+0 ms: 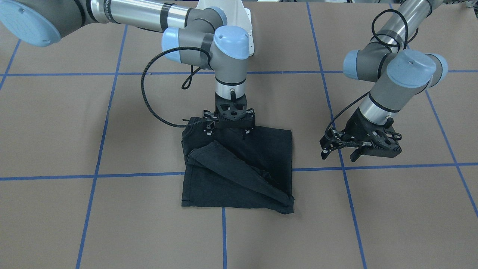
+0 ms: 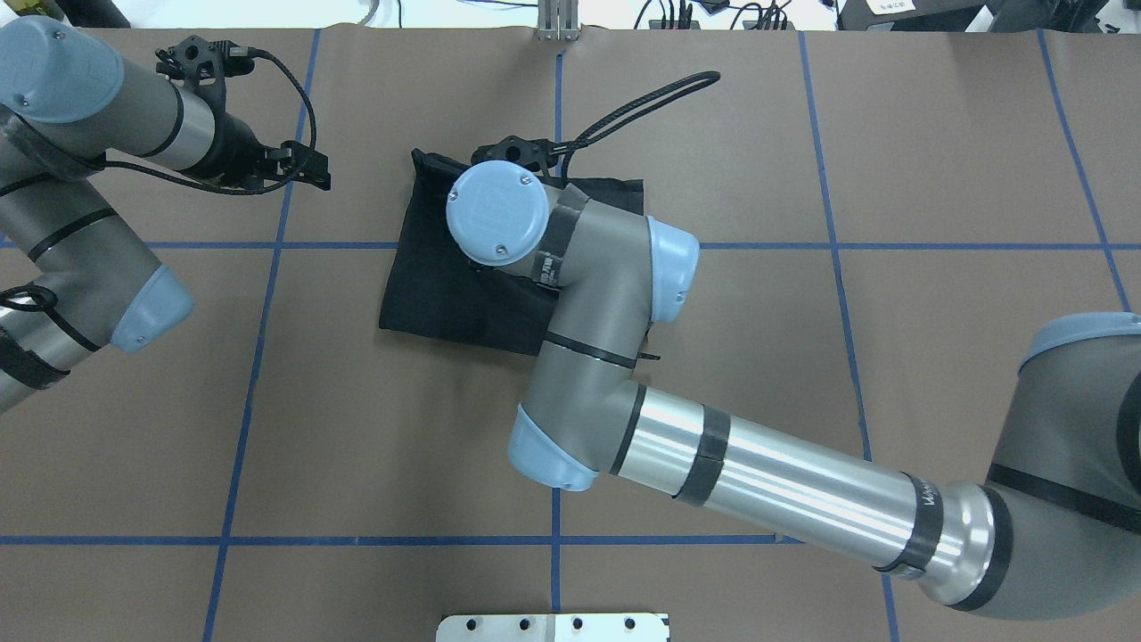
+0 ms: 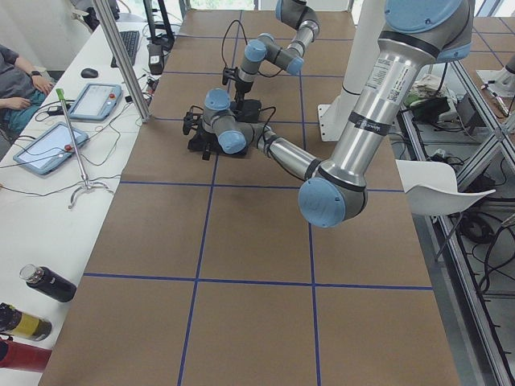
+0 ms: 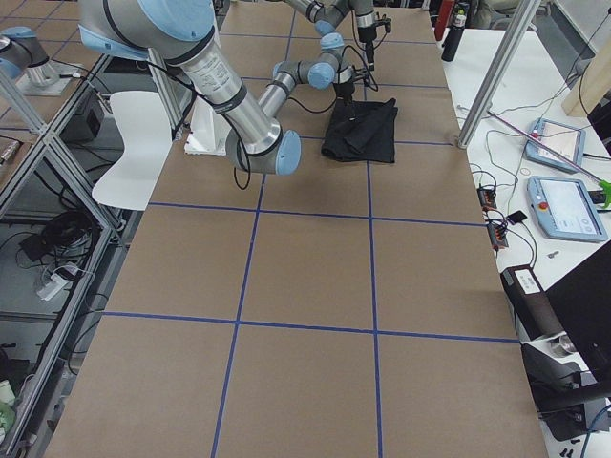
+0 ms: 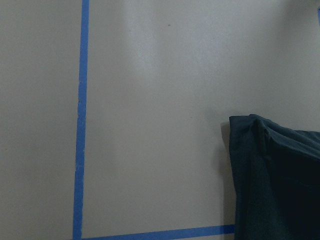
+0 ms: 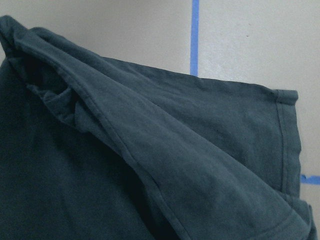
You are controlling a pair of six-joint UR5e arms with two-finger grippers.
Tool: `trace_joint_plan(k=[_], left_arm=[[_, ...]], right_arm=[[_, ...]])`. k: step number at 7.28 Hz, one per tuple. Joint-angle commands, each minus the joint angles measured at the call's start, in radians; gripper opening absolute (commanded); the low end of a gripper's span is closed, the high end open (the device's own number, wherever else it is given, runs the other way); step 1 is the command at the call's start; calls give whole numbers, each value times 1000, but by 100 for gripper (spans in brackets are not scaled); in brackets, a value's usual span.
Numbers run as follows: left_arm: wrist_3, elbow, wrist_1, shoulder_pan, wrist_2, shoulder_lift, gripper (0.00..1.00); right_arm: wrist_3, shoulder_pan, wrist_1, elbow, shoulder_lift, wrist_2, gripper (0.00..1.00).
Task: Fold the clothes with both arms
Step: 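Press the right gripper down on the folded shirt to flatten it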
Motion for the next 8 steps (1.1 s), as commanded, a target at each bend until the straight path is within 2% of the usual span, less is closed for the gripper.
trace_joint_plan(k=[1,3,4,8], left_arm=[[-1,-15,2,-3,-6,0,100],[-1,-20,2,-3,-6,0,100],[-1,-20,2,-3,-6,0,100],[-1,-26,2,-4,-7,0,100]], right_arm=[[-194,-14,-5,-123,58,-104,97],[-262,-28,-4,-149,58,-162,90],[-292,-26,-3,-151,57,-167,79],[-357,4,10,-163,57,-224,77]])
